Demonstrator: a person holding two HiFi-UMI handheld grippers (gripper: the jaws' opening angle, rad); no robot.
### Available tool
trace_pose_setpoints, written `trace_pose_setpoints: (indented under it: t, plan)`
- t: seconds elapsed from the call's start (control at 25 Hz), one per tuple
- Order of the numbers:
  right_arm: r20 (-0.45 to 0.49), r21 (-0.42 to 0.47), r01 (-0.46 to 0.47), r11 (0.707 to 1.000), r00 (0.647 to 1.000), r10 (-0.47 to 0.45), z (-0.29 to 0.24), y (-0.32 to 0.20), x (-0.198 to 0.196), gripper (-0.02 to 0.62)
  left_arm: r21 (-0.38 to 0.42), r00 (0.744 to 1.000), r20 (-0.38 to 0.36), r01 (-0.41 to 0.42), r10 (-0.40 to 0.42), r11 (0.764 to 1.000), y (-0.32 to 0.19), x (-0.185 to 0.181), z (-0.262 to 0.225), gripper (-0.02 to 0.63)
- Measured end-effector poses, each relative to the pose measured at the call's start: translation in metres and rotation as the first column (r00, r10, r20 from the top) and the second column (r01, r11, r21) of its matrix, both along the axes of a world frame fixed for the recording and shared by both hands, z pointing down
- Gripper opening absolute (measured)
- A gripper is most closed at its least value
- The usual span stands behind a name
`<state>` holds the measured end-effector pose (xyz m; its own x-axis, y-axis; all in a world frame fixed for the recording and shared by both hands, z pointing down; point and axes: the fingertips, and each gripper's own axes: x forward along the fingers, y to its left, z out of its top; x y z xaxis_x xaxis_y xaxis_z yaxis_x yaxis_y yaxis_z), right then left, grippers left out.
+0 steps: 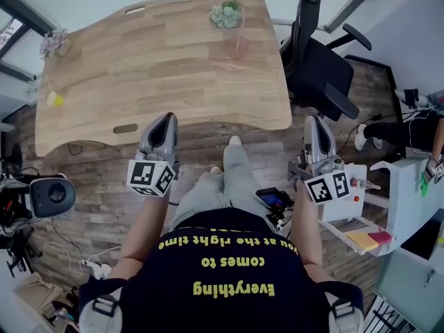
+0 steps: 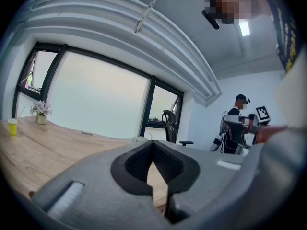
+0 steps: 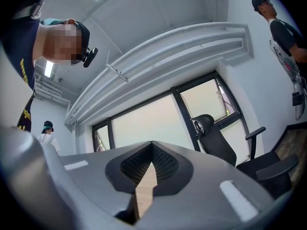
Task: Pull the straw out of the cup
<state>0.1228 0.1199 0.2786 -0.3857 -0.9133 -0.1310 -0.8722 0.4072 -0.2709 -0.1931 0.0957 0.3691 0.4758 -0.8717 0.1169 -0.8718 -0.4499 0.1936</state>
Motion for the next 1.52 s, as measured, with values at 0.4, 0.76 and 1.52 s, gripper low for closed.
trace_pose_setpoints:
  t: [0.4, 0.76, 1.52]
  plan:
    - [-0.004, -0.012, 0.073, 0.997, 0.997, -0.073, 0.007, -0.044, -0.013, 0.006, -0.004, 0.999, 0.005, 0.046, -0.046, 0.999, -0.022, -0.007, 0.003, 0.000]
    - [0.008, -0.018, 0.116, 0.993, 0.993, -0.116, 0.007, -0.099, -0.015, 0.006, -0.013, 0.995, 0.009, 0.098, -0.098, 0.995, -0.064, -0.011, 0.004, 0.000]
    - [0.037, -0.009, 0.193, 0.981, 0.981, -0.192, 0.004, -0.194, 0.000, 0.006, -0.011, 0.987, 0.018, 0.161, -0.161, 0.987, -0.139, 0.012, -0.001, 0.000]
